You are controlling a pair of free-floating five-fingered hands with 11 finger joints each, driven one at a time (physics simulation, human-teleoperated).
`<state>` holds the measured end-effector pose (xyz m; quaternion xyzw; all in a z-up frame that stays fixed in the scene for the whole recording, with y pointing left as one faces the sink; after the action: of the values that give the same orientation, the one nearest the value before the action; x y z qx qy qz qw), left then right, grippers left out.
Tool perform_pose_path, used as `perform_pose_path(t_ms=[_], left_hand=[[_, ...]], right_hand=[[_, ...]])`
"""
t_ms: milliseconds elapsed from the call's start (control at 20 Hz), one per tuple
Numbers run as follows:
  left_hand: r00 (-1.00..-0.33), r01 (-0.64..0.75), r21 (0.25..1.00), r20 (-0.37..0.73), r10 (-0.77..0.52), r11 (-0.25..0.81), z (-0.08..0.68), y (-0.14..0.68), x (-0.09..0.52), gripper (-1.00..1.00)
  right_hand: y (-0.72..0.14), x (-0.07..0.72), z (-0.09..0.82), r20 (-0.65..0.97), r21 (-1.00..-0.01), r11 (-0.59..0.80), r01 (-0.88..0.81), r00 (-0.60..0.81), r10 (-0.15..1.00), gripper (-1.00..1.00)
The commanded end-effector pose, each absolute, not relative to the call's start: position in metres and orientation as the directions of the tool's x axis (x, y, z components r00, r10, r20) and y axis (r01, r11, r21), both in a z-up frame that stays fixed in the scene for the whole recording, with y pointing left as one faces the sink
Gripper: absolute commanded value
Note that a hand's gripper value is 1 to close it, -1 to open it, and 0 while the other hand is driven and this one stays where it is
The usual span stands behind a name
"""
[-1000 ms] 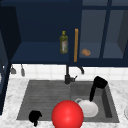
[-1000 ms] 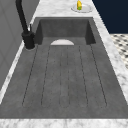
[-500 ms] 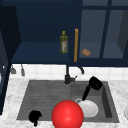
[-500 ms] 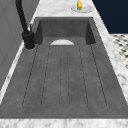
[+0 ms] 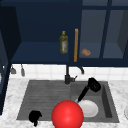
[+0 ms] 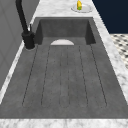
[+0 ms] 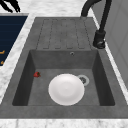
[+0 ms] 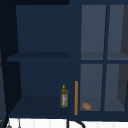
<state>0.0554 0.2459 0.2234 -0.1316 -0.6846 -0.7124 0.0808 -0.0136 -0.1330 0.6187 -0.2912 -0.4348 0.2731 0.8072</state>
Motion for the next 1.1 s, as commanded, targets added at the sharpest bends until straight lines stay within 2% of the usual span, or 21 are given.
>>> perform_pose_path(t_ms=[0, 1050], left_hand=[[-0.952, 0.295, 0.954, 0.298, 0.065, -0.05, 0.223, 0.246, 0.055, 0.0], [-0.952, 0.295, 0.954, 0.298, 0.065, -0.05, 0.223, 0.246, 0.055, 0.0]], right_hand=[[-0.135, -0.028, 0.622, 0.633, -0.621, 0.768, -0.157, 0.478, 0.609, -1.0], [-0.114, -0.059, 0.622, 0.823, -0.428, 0.902, 0.047, 0.432, 0.368, -1.0]])
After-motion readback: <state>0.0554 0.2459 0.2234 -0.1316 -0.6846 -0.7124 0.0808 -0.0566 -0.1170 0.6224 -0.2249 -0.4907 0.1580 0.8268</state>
